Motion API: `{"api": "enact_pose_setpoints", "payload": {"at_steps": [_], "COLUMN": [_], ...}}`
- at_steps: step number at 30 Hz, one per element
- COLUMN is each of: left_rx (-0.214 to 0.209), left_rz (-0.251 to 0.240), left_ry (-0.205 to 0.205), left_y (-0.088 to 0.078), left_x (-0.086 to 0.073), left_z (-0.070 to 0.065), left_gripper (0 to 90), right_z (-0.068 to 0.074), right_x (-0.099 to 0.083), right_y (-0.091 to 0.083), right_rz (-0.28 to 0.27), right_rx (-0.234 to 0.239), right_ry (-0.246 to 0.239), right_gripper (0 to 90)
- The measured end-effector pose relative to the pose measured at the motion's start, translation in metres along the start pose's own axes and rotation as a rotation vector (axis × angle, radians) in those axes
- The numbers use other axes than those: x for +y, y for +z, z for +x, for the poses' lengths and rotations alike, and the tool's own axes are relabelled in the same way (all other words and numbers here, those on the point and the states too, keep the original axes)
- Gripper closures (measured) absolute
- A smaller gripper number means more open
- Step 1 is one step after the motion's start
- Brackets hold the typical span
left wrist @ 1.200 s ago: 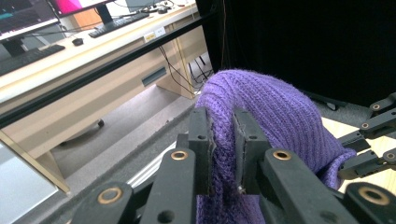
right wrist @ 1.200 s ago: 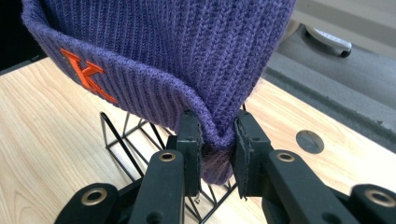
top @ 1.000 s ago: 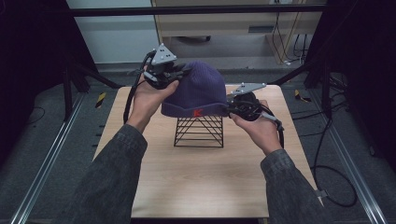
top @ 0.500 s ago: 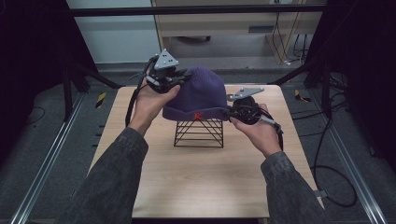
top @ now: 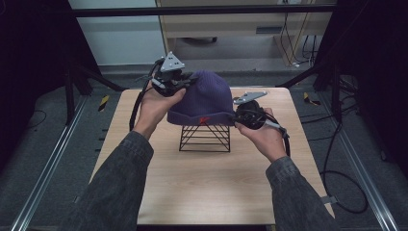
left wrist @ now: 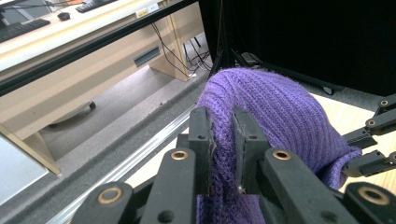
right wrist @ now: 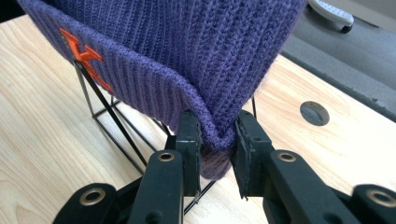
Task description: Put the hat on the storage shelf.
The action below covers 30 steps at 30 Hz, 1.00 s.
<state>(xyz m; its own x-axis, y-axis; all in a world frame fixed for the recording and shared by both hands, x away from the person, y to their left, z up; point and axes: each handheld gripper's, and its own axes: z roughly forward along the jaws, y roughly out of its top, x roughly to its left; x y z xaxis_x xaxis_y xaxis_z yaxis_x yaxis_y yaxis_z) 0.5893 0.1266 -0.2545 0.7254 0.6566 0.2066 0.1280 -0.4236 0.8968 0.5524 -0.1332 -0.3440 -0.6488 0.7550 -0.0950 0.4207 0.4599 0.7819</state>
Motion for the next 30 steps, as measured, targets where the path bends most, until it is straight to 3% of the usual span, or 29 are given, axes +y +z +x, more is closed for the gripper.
{"api": "enact_pose_setpoints", "payload": {"at_steps": [19, 25, 27, 30], "left_rx": [-0.038, -0.050, -0.055, -0.063], "left_rz": [0.035, 0.059, 0.048, 0.057], "left_ry": [-0.001, 0.020, 0.000, 0.005], "left_y": [0.002, 0.002, 0.002, 0.003], "left_x": [-0.032, -0.045, -0.049, -0.055], "left_z": [-0.011, -0.014, -0.015, -0.017], "left_gripper": [79.5, 79.5, 79.5, 79.4], "right_z": [0.007, 0.010, 0.011, 0.012], "right_x": [-0.026, -0.035, -0.037, -0.040], "right_y": [0.019, 0.026, 0.028, 0.032], "right_rz": [0.042, 0.065, 0.066, 0.078], "right_rx": [0.014, 0.024, 0.028, 0.025], "right_ry": [-0.021, -0.018, -0.016, -0.026], "right_gripper": [73.7, 73.6, 73.6, 73.6]}}
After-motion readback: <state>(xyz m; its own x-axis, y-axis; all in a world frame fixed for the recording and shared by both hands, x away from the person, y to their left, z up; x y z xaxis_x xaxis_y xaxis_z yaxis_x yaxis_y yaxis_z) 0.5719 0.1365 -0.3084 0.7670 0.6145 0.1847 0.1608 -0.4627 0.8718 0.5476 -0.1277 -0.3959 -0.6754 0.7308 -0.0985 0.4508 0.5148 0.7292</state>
